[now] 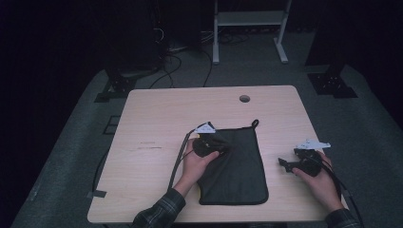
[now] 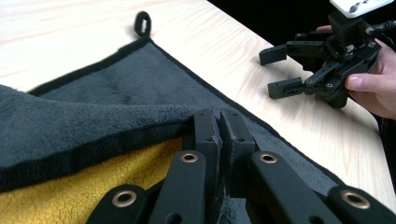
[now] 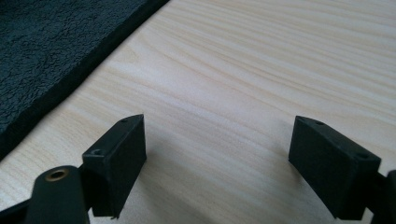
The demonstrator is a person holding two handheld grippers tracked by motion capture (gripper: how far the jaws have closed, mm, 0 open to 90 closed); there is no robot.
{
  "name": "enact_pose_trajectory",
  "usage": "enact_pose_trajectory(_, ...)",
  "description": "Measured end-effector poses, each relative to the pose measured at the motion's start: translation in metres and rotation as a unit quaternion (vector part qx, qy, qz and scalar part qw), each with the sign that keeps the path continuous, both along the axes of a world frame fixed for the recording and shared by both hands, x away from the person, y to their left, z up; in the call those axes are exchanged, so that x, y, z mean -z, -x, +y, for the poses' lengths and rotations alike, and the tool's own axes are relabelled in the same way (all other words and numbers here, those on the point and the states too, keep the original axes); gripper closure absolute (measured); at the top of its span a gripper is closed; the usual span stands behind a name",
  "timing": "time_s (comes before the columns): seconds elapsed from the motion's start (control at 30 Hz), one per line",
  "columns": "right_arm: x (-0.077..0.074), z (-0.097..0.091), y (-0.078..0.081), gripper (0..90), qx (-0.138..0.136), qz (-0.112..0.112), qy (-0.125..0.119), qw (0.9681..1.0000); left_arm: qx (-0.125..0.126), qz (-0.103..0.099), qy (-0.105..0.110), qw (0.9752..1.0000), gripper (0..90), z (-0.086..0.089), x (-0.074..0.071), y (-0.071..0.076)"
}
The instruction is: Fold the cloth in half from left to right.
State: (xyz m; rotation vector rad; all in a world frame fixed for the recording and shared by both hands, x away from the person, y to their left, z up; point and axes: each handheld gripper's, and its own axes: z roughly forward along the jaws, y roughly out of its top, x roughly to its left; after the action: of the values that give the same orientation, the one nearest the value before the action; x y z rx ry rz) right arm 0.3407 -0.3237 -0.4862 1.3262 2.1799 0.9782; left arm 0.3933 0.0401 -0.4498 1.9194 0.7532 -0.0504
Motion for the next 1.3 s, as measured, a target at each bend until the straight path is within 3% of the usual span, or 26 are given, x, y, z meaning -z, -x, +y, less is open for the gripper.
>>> enact_pose_trajectory(0.47,0.000,0.000,0.000,17.7,0.000,0.000,0.000,1.0000,0.015,0.020,-0.003,0.9997,86.3,-0.037,0.008,-0.008)
enact_pose_trajectory(0.8,0.000,0.000,0.000,17.7,-0.001,0.000,0.000,1.0000,0.027,0.023,-0.005,0.9994,86.3,-0.065,0.008,-0.010)
enact_pose_trajectory(1.3,0.000,0.000,0.000,17.7,-0.003,0.000,0.000,1.0000,0.037,0.038,-0.041,0.9977,83.8,-0.095,0.027,-0.014)
